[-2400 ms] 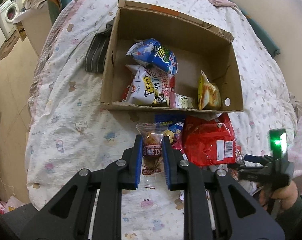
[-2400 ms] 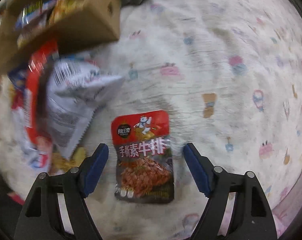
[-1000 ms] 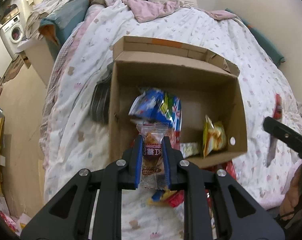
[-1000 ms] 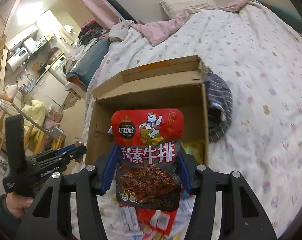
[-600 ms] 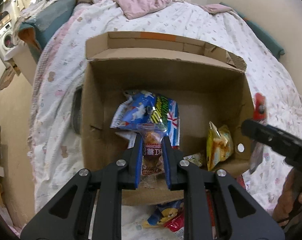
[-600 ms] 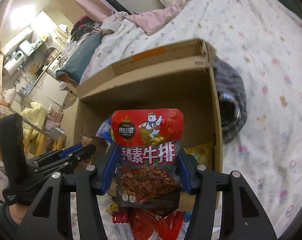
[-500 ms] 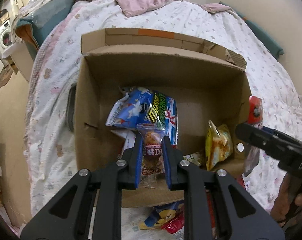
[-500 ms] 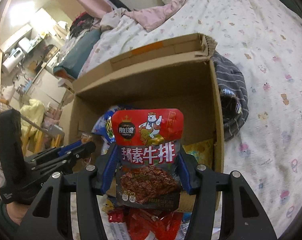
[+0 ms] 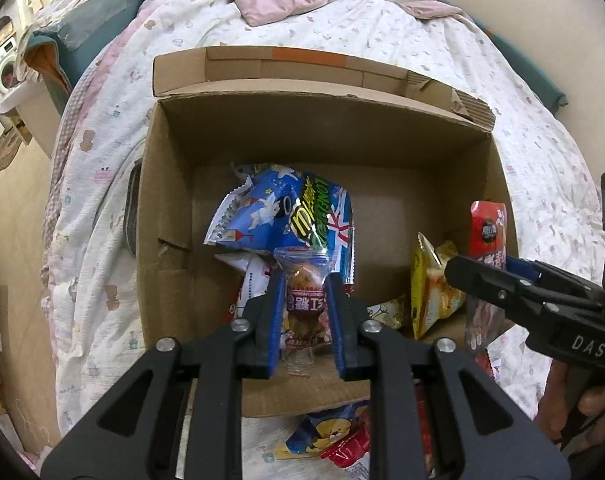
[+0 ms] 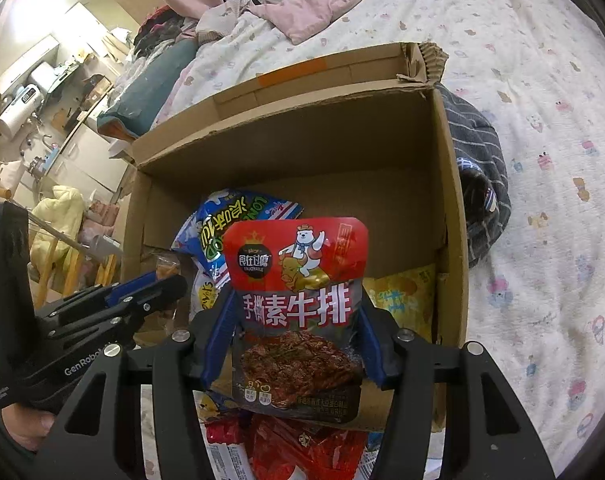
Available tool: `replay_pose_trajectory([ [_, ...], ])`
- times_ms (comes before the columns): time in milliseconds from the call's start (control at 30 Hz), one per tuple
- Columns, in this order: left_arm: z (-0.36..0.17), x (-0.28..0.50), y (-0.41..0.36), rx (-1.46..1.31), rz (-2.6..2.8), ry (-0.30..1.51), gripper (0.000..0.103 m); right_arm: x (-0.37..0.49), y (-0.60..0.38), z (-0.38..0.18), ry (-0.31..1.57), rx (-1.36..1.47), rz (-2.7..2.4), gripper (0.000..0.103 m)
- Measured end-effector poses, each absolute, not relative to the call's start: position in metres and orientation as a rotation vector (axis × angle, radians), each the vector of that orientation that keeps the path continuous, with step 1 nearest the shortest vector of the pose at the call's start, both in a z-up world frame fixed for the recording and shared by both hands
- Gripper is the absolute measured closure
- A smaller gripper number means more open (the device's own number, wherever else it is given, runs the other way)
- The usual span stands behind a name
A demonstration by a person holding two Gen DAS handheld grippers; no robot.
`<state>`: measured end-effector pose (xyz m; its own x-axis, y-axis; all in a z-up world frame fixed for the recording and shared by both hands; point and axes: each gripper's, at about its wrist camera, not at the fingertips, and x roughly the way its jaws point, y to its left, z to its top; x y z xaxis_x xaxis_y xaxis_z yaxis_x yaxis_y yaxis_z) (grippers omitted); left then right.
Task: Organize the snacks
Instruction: 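Carry the candy and jerky pack into the box and open both tools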
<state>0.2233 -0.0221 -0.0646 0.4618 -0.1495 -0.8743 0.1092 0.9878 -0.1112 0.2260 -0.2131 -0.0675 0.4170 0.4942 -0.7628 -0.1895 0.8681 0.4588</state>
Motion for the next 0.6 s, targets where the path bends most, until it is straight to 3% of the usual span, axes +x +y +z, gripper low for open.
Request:
replay_pose_trajectory([
  [67, -0.062, 0.221, -0.023, -0.023, -0.151, 1.061, 0.059, 0.226, -0.212, -0.067, 1.057, 0.325, 0.446, 0.045],
  [167, -0.056, 0.218, -0.023, -0.015, -0.152, 1.028, 0.039, 0.225, -0.211, -0.068, 1.051, 0.326, 0.456, 0.044],
  [233, -0.053, 0.217, -0.023, -0.015, -0.152, 1.016, 0.032, 0.223, -0.212, -0.068, 1.045, 0.329, 0.461, 0.044],
  [433, -0.054, 0.218, -0.022, -0.002, -0.138, 1.016, 0.029, 0.22, -0.218, -0.064, 1.012, 0.359, 0.472, 0.04],
  [500, -0.054, 0.217, -0.022, -0.003, -0.134, 1.011, 0.029, 0.218, -0.219, -0.06, 0.995, 0.361, 0.481, 0.032],
  [533, -0.053, 0.217, -0.021, -0.005, -0.132, 1.011, 0.029, 0.217, -0.22, -0.057, 0.985, 0.364, 0.483, 0.017],
  [600, -0.053, 0.217, -0.02, -0.015, -0.132, 1.012, 0.029, 0.213, -0.222, -0.052, 0.949, 0.362, 0.466, 0.006],
])
